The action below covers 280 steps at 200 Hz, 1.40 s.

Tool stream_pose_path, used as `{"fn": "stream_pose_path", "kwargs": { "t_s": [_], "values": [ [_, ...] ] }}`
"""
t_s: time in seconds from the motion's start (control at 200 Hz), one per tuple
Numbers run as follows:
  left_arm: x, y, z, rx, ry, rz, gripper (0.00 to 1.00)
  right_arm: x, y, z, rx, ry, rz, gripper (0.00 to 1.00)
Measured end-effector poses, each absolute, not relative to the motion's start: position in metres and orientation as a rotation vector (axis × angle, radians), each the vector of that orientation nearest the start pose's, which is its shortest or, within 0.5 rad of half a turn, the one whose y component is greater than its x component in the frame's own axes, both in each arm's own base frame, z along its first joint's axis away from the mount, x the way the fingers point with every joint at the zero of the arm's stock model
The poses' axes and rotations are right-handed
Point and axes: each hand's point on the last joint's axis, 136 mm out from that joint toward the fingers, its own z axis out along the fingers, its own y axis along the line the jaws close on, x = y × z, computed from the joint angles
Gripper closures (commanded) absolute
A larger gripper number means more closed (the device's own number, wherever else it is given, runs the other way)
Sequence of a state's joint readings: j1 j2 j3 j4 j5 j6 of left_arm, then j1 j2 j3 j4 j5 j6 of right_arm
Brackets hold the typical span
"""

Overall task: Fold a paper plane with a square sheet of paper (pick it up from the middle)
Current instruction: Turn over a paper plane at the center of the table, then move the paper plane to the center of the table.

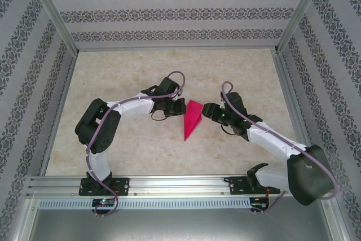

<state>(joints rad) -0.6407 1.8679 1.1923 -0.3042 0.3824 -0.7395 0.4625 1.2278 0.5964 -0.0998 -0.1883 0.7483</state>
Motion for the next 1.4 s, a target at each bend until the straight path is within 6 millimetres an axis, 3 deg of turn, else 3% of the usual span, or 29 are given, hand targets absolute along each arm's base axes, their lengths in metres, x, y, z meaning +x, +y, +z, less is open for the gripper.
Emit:
{"fn": "stream_pose_path", "kwargs": {
  "t_s": [0.23,0.475,0.694,1.034,1.399],
  "values": [
    [0.320,-0.296,0.035,-0.115,2.816,-0.841,1.00,0.294,0.230,0.095,0.143,2.498,0.812,0.64],
    [0.321,-0.290,0.037,-0.163,2.787,-0.848,1.00,0.292,0.261,0.080,0.080,2.569,0.792,0.67],
    [0.325,-0.292,0.041,-0.166,2.765,-0.866,1.00,0.293,0.262,0.081,0.082,2.580,0.754,0.63],
    [0.326,-0.293,0.041,-0.180,2.763,-0.870,1.00,0.287,0.253,0.050,0.112,2.683,0.644,0.55],
    [0.326,-0.293,0.041,-0.184,2.764,-0.871,1.00,0.282,0.255,0.050,0.084,2.691,0.625,0.54]
  ]
}}
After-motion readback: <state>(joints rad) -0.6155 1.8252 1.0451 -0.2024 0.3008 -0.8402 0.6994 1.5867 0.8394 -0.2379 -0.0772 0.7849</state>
